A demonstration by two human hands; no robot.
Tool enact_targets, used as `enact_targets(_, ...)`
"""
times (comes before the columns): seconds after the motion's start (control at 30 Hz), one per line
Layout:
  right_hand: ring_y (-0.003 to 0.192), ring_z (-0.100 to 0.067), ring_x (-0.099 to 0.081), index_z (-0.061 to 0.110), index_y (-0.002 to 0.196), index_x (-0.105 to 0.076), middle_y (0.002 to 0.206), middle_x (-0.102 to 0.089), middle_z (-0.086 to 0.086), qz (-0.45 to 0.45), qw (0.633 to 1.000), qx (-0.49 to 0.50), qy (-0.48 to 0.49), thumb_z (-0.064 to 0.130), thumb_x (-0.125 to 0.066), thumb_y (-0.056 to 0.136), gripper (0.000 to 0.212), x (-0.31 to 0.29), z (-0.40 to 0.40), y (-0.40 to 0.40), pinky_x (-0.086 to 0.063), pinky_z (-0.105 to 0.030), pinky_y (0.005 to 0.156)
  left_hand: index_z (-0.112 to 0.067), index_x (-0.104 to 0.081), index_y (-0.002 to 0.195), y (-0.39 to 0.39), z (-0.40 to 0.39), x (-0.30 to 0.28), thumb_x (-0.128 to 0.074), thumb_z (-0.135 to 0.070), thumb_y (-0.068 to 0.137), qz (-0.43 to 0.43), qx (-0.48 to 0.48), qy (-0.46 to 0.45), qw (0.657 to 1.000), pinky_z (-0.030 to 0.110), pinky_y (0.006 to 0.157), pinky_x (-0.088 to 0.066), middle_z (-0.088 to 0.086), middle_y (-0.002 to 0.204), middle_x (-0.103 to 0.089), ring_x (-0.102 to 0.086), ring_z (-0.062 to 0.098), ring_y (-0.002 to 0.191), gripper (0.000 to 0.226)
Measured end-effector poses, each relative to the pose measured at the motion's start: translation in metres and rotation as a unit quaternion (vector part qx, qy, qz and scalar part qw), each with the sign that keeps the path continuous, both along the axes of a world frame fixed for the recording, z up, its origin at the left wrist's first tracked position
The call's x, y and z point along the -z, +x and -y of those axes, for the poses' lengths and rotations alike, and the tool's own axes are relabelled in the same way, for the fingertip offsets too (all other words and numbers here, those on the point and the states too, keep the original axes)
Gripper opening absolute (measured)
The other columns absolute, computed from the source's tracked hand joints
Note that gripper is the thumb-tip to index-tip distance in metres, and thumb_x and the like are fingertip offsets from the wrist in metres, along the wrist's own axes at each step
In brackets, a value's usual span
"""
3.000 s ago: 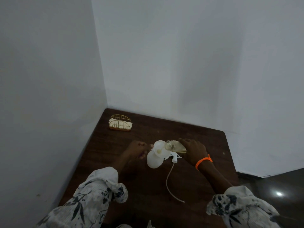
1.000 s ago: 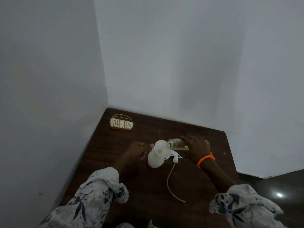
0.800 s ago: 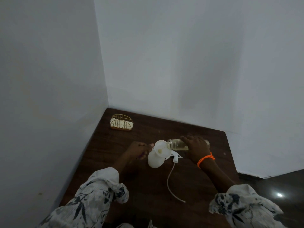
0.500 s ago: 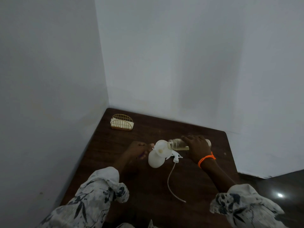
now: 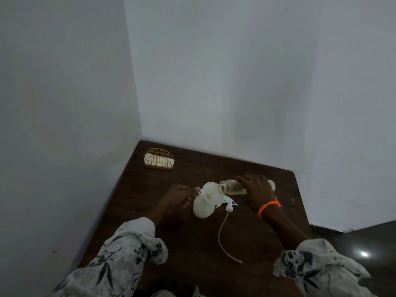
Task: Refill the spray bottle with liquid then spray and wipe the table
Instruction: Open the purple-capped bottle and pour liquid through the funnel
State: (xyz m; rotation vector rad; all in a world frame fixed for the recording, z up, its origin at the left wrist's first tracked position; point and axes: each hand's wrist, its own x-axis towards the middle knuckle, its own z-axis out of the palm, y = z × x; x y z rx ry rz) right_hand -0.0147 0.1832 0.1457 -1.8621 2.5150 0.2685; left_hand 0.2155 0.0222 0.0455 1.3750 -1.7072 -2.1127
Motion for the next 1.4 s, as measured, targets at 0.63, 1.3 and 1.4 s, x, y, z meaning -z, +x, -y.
enact_targets(0.63, 0.12, -0.027, -0.061, 0.024, 0.137, -0.056, 0.128, -0.066, -0.004, 0.002, 1.0, -0.005, -0.011, 0.03, -0.076, 0.077, 0.063, 0.0022, -0.0018, -0.0022, -0.041, -0.043, 0.104, -0.013, -0.079, 0.085, 0.0044, -0.0047, -0.0054, -0.076, -0.041, 0.088, -0.016, -0.006, 0.01, 1.0, 0.025, 0.051, -0.044, 0.005, 0.071, -0.063, -0.055, 0.013, 0.056, 0.028)
enact_targets(1.3, 0.114, -0.025, -0.064, 0.026, 0.132, -0.059, 0.121, -0.069, -0.001, -0.017, 1.0, 0.004, -0.016, 0.023, -0.078, 0.073, 0.062, 0.0031, -0.0041, -0.0045, -0.045, -0.042, 0.1, -0.013, -0.078, 0.091, 0.0033, -0.003, -0.0071, -0.074, -0.043, 0.089, -0.004, 0.01, 0.008, 1.0, 0.026, 0.056, -0.048, 0.004, 0.075, -0.066, -0.058, 0.014, 0.063, 0.031)
enact_targets(1.4, 0.114, -0.025, -0.064, 0.026, 0.132, -0.059, 0.121, -0.069, -0.001, -0.014, 1.0, 0.006, -0.019, 0.022, -0.079, 0.072, 0.063, 0.0029, -0.0048, -0.0049, -0.045, -0.042, 0.1, -0.013, -0.079, 0.091, 0.003, -0.0032, -0.0071, -0.075, -0.044, 0.088, -0.003, 0.008, 0.008, 1.0, 0.027, 0.057, -0.049, 0.004, 0.075, -0.067, -0.059, 0.015, 0.065, 0.032)
